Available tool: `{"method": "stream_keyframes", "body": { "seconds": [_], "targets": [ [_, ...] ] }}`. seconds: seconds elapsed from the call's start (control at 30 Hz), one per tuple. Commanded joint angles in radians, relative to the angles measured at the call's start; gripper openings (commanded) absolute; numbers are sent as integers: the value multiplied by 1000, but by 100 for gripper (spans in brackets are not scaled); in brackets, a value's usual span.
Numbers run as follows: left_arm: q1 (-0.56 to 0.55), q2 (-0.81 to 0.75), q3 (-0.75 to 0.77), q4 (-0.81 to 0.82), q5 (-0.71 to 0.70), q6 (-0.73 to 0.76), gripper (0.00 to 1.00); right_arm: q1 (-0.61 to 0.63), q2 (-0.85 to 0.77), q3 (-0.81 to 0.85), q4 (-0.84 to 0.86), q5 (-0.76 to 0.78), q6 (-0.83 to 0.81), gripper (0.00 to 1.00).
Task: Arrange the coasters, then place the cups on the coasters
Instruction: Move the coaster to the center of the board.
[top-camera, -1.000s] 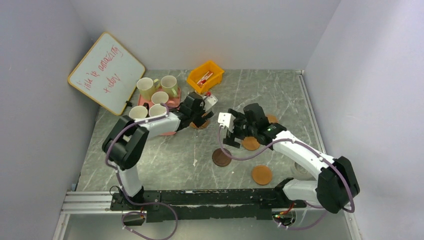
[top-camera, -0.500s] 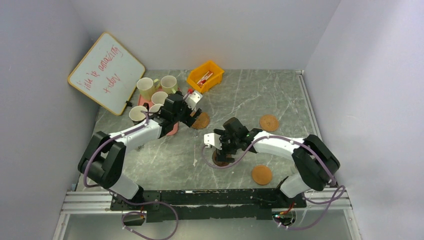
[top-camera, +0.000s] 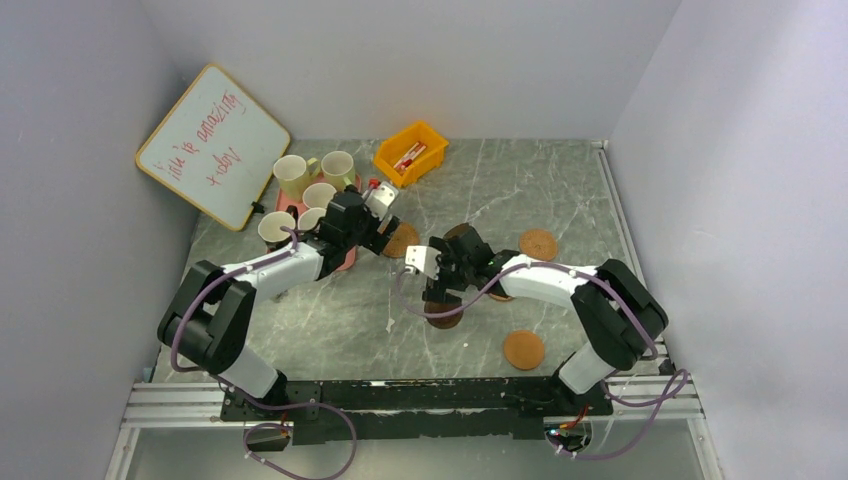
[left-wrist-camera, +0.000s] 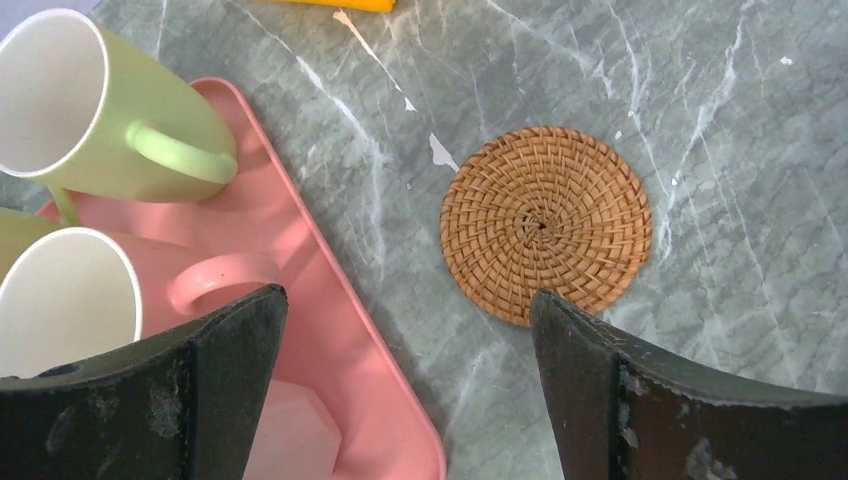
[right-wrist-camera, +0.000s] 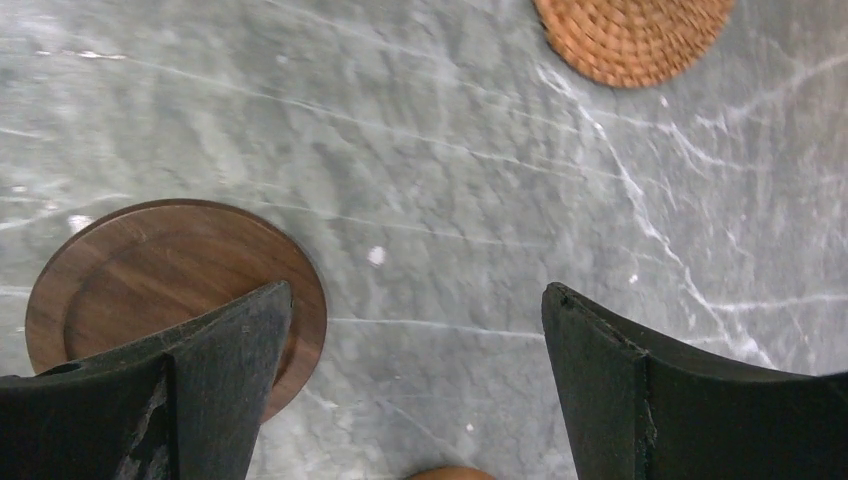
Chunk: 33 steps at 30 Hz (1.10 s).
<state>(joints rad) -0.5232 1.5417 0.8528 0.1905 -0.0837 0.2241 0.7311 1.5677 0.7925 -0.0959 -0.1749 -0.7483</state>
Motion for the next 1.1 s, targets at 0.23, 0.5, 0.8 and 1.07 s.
{"method": "stream_keyframes", "body": {
  "seconds": [0.23, 0.5, 0.8, 1.07],
  "targets": [
    [3, 24, 23, 39, -33, -32, 96, -145, 106, 43, -18, 216, 89, 100],
    [4, 7, 12, 43, -34, -30, 96, -188, 150, 69, 13, 351, 138, 100],
    [3, 24, 19, 34, -43, -32, 96, -237, 177, 99, 16, 463, 178, 100],
    [3, 24, 20, 35, -55, -32, 96, -269, 193, 125, -22, 490, 202, 100]
  ]
}}
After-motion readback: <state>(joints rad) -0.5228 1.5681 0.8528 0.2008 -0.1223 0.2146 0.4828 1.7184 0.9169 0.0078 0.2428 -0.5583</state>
